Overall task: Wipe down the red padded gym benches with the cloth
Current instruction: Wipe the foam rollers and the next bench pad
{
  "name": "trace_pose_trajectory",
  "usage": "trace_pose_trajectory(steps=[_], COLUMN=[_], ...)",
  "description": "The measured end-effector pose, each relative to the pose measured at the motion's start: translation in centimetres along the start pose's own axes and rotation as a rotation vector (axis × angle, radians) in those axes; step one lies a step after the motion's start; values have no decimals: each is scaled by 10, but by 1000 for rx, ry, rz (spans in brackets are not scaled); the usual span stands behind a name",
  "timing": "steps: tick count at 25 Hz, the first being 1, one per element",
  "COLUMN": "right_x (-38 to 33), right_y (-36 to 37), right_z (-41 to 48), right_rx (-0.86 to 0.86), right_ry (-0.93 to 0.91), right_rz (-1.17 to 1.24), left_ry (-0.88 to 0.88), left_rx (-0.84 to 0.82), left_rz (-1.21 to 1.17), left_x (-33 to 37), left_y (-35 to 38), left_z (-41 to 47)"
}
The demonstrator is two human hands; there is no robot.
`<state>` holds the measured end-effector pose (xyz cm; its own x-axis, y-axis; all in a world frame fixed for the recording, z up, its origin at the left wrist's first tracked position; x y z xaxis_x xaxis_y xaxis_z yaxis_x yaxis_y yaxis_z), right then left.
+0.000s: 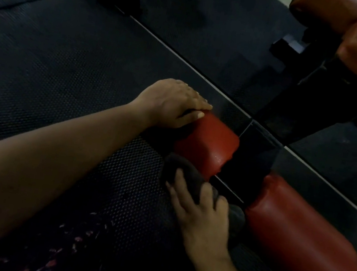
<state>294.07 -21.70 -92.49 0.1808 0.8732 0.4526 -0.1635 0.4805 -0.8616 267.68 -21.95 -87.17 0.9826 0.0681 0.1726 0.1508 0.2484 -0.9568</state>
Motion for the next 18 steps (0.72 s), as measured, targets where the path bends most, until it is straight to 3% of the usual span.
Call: trace_pose_trajectory(steps=[2, 8, 13, 16, 18], right_x=[4, -29, 13, 69, 108], right_y=[-5, 10, -17, -49, -52], right_z=[-13, 63, 5, 12, 40], right_rx=[-19, 83, 25, 21, -143], right_ry=[32, 80, 74, 436, 752], right_rz=[25, 70, 164, 337, 455], left_ry=[9, -11, -39, -16, -16], left_rx=[1, -23, -2, 34, 19], left_rz=[15, 8, -13, -27, -13], left_x=[0, -4, -1, 2, 0], left_y=[2, 6, 4, 4, 2], left_z=[0, 0, -2, -4, -3])
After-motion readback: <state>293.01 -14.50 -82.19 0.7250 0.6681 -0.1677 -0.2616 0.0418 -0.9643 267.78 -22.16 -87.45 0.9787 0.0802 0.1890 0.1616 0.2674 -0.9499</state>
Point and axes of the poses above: each hand's wrist, its own z-axis towards the middle knuckle, its own y-axis out of the palm, x = y × z, the point moved 1 cm from there along z, towards the middle knuckle, and after that the axes turned 1 degree about -y, right-handed, at the moved point
